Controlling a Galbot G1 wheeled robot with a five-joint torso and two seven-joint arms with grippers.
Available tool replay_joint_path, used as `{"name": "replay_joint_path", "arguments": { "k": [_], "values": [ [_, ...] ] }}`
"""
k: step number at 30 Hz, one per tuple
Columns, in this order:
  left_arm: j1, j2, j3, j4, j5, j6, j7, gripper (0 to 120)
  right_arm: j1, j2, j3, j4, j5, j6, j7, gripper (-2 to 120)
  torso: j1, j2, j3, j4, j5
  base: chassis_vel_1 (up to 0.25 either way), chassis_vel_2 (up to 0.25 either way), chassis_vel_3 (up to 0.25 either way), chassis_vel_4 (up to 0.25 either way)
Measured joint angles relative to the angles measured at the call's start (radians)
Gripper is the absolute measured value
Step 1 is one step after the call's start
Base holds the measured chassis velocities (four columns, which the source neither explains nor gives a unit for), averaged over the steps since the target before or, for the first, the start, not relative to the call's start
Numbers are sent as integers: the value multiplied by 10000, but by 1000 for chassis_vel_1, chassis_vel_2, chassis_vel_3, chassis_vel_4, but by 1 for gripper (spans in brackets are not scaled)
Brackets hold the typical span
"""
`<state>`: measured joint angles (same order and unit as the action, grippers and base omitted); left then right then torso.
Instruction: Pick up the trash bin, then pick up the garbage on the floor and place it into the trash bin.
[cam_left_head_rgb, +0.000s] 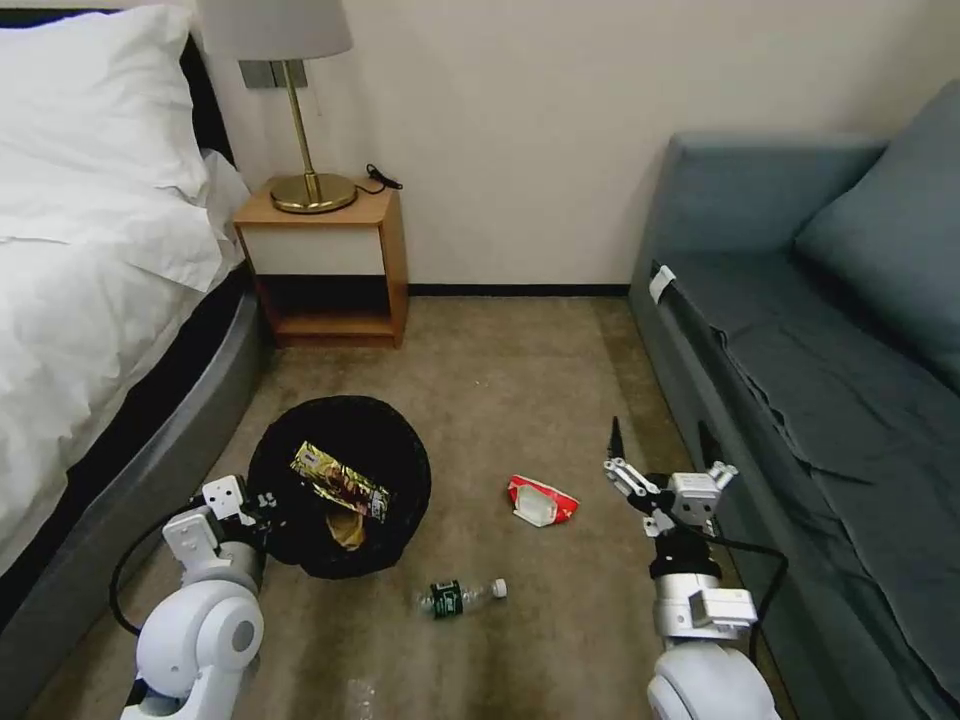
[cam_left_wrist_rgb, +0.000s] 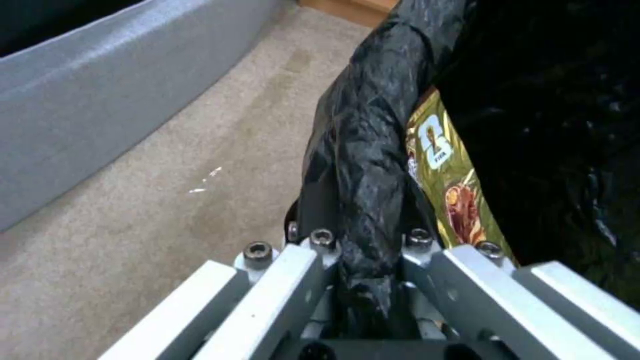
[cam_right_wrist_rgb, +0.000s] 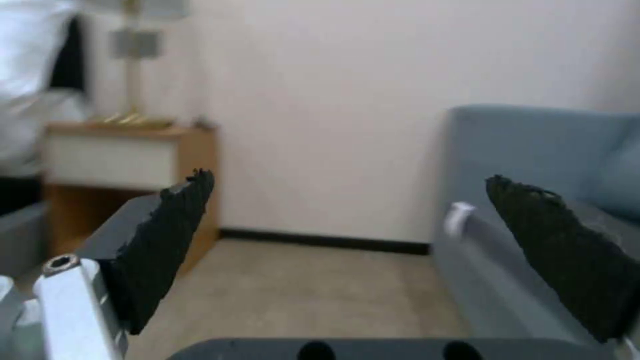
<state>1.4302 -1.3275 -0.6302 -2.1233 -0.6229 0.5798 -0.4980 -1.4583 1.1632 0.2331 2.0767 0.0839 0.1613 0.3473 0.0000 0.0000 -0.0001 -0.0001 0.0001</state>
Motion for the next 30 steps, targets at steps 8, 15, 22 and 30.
{"name": "replay_joint_path", "arguments": {
  "k": [8,15,22,30],
  "values": [
    [-26,-73,51,189,79,0,3,3,1228,-2221,-1023,-979,2010,-1451,-1366,100,1,-1,1,0,-3,0,0,0,0],
    [6,-207,104,224,218,0,2,3,2084,-2613,-1605,-974,4150,-3719,-275,100,1,0,1,0,0,0,0,0,0],
    [-20,-184,79,130,201,18,-11,3,3244,-3104,-1892,-1136,4080,-4818,-2131,100,1,0,2,1,0,0,0,0,0],
    [-39,-231,80,85,247,75,-43,3,4773,-3706,-3937,-2427,3721,-4825,-4190,100,1,0,2,1,0,0,0,0,0]
  ]
}}
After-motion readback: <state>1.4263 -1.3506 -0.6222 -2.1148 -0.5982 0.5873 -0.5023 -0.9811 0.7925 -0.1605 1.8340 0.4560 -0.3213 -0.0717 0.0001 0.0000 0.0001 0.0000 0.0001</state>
